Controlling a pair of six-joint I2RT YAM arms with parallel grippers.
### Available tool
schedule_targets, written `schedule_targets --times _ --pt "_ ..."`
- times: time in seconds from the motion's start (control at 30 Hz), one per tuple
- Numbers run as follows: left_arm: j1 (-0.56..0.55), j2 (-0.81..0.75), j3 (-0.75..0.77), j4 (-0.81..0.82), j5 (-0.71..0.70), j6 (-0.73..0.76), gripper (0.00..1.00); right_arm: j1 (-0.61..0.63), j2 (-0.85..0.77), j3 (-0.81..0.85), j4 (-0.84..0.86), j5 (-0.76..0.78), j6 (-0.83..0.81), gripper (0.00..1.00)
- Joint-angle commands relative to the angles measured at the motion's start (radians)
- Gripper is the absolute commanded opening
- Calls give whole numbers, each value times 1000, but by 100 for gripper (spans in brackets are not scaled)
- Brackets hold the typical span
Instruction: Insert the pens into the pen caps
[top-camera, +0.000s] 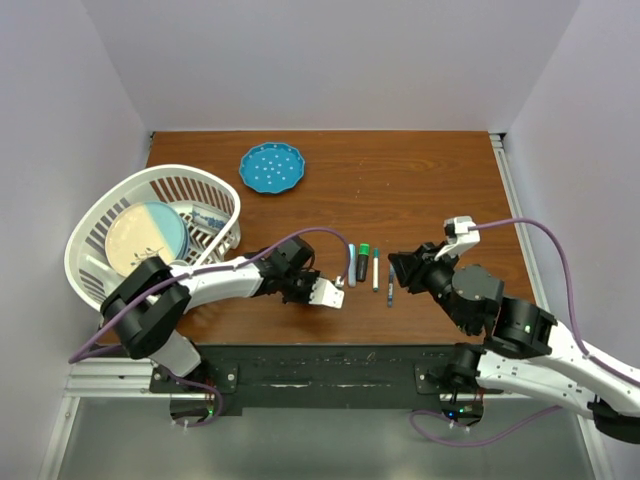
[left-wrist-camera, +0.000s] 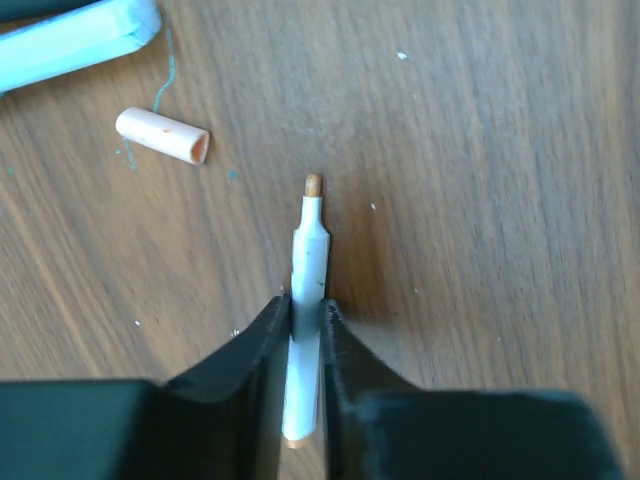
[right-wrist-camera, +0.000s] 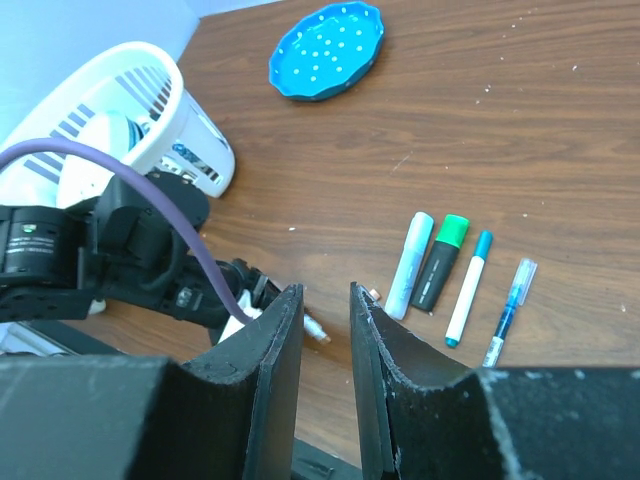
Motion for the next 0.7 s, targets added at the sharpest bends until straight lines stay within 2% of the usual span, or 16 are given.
schedule_targets --times 0.0,0.03,0.13,0.3,0.4,0.53,0.67 --pt "-10 46 -5 -42 32 -79 14 2 -28 22 -6 48 19 29" --pt "-13 42 -14 -38 37 -93 8 2 -31 21 -7 50 19 29" --pt "-17 19 -21 -4 49 -182 0 2 -40 13 -6 50 28 29" --pt "-17 -1 16 1 8 -384 0 2 -50 -4 -4 36 45 30" --pt "-17 -35 6 -1 -20 -446 0 3 -39 -12 -24 26 82 29" --pt "13 -125 -13 66 67 -565 0 3 -37 -59 40 -45 90 29" --pt "43 -216 -54 143 72 -679 0 2 -59 -127 100 -103 111 30"
